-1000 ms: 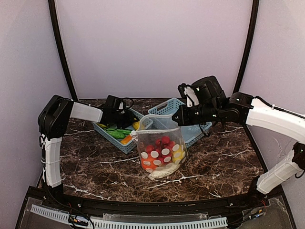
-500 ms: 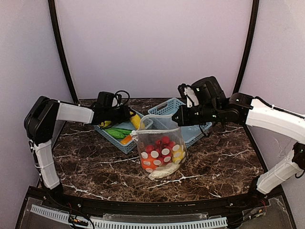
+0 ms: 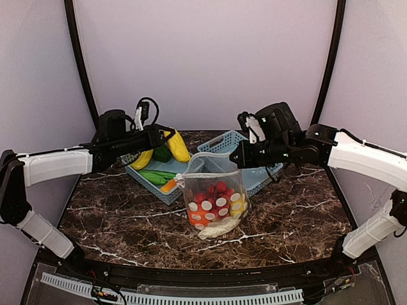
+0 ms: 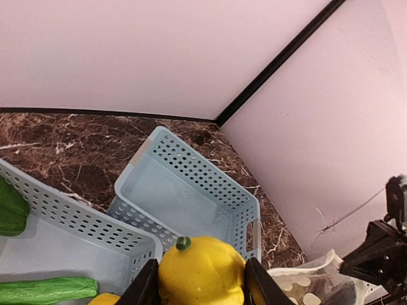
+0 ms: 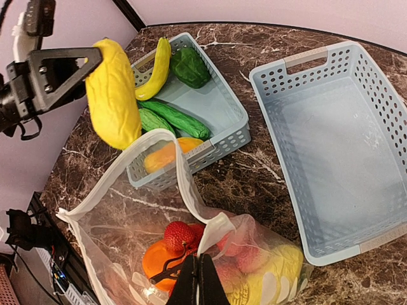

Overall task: Place the food in the zip-top bag and seal the zipper
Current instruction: Place the fake fruit in the zipper food storage bag.

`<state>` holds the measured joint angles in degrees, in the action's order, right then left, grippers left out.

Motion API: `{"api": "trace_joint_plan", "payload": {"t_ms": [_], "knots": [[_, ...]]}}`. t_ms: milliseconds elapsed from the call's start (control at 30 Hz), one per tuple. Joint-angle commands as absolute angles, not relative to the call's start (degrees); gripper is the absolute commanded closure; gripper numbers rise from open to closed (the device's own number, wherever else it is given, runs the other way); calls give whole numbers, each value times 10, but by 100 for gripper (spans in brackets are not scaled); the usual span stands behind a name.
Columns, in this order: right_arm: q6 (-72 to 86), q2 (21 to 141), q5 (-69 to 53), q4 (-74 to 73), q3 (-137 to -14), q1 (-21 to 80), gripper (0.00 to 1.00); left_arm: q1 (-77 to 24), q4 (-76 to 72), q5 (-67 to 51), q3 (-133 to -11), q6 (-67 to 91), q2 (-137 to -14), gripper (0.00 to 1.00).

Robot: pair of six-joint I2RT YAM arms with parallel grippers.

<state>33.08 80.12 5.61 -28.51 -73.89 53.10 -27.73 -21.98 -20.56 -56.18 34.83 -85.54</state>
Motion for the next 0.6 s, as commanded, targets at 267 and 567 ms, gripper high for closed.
{"api": "trace_joint_plan", "payload": {"t_ms": [267, 567], "knots": [[329, 786, 46, -259, -736, 528, 100, -408, -180, -149, -566, 230, -700, 79], [335, 779, 35, -244, -734, 528, 100, -465, -276, -138, -575, 234, -770, 79]]}}
